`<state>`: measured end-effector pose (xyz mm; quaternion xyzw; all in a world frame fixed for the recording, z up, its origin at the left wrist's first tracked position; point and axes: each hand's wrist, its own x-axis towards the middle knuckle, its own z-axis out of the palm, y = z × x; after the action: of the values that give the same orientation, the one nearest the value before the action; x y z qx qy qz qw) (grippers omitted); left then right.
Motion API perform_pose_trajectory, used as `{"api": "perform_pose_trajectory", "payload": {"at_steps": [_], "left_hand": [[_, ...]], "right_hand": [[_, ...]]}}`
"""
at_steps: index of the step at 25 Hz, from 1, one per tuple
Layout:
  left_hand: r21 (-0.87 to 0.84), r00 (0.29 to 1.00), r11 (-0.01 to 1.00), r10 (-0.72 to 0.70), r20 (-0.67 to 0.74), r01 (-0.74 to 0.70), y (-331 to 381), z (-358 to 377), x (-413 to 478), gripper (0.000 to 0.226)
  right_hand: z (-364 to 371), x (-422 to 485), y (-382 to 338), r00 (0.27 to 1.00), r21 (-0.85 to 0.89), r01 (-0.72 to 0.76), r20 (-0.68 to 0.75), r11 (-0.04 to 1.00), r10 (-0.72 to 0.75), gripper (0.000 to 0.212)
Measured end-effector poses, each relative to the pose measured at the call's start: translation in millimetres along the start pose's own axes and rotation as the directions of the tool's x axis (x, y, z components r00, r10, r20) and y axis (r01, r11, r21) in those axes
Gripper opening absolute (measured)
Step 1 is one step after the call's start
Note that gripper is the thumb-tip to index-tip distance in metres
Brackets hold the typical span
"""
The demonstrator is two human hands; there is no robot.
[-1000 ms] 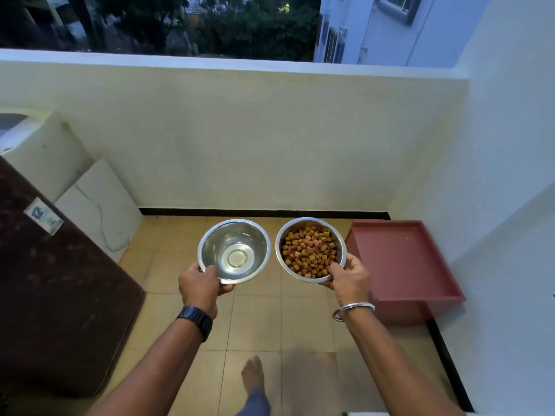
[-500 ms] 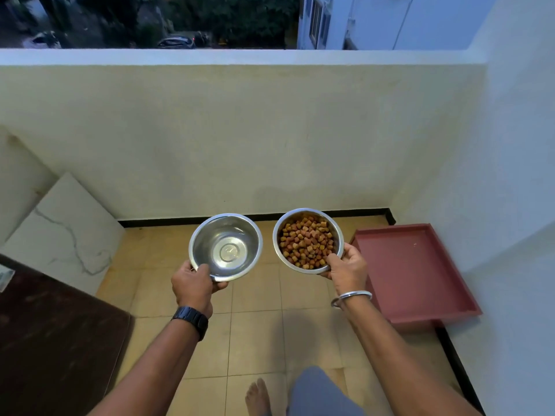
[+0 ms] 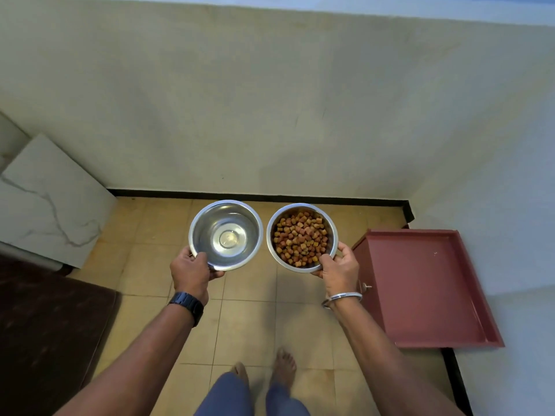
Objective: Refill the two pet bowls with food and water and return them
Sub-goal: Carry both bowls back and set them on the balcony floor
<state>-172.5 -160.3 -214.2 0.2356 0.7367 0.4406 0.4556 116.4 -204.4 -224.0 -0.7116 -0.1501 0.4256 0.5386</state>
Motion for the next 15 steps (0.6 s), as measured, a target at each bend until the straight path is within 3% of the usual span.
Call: {"api": "perform_pose_trajectory", "payload": {"at_steps": [7,15], "left_hand": [[0.066,0.998,0.996,-0.057,-0.006,0.057,-95,48,100,0.023],[0.092,0.996,0.993,-0.081,0.024,0.078,-261,112,251,0.022]], "right_hand": [[36,89,96,0.997,0.008,-0.076,-0.026,0.997,0.076,0.047],[94,214,281,0.992,-0.053,-0.11,-0.062,0.992,0.107,0.045]]}}
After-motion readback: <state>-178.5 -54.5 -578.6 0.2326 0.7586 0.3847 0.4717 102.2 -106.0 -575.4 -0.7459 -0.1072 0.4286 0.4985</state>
